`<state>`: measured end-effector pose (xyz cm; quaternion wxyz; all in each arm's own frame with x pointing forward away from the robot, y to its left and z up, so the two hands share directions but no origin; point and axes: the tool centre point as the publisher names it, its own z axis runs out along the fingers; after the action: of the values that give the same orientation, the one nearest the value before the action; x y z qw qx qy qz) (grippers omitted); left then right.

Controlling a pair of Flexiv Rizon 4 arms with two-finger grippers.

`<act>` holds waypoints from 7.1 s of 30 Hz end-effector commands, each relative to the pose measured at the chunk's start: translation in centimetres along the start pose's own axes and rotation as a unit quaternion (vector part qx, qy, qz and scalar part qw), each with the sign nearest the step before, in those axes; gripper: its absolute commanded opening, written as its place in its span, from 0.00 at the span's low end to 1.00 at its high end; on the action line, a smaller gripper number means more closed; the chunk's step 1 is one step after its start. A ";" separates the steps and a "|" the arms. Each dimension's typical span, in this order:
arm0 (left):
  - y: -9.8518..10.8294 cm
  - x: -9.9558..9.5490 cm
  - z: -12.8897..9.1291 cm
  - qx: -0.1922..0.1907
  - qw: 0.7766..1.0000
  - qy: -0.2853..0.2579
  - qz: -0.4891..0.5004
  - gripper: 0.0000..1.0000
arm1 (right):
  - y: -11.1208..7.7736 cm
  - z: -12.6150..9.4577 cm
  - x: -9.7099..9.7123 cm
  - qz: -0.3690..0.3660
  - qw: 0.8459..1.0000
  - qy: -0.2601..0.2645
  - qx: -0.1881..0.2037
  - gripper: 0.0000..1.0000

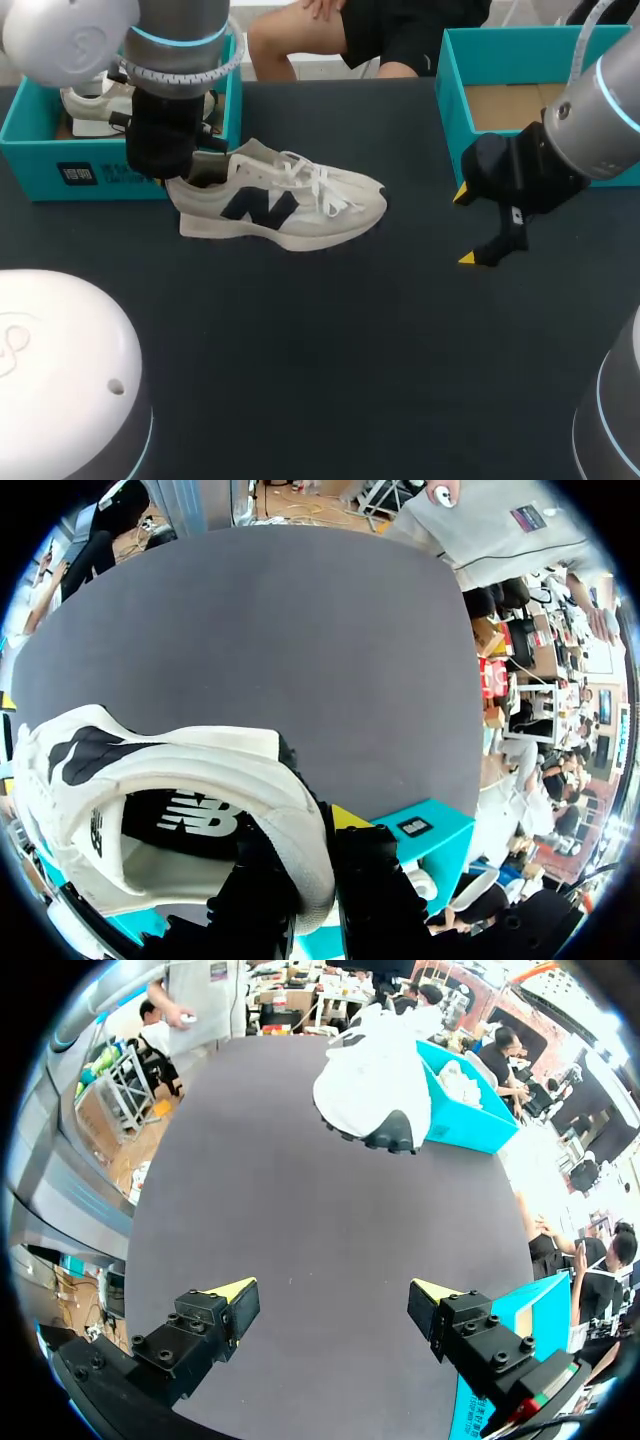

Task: Take the shoe out of the shoebox, open the shoe tongue, remove and reinsert the insole, then place the shoe into the shoebox

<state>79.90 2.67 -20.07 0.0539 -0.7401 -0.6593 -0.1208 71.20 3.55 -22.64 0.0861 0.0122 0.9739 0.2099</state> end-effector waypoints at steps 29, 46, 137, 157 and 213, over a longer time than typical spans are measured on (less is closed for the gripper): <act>-4.3 -11.6 5.1 -0.028 0.998 -0.045 -0.020 0.00 | 0.0 0.1 0.1 0.000 1.000 -0.001 0.001 1.00; -4.5 -15.1 11.5 0.024 0.999 -0.021 -0.010 0.00 | 0.0 0.1 0.1 0.000 1.000 -0.001 0.001 1.00; -6.5 -7.0 8.1 0.367 0.607 -0.433 -0.556 1.00 | 0.0 0.1 0.1 0.000 1.000 -0.001 0.001 1.00; -5.9 -8.9 11.6 0.401 0.593 -0.434 -0.547 1.00 | 0.0 0.1 0.1 0.000 1.000 -0.001 0.001 1.00; -6.2 -20.8 16.9 0.463 0.549 -0.409 -0.563 0.86 | 0.0 0.1 0.1 0.000 1.000 -0.001 0.001 1.00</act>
<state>73.19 -11.99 -41.29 0.0316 -0.0600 -0.8558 0.5129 71.20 3.55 -22.65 0.0861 0.0122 0.9738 0.2100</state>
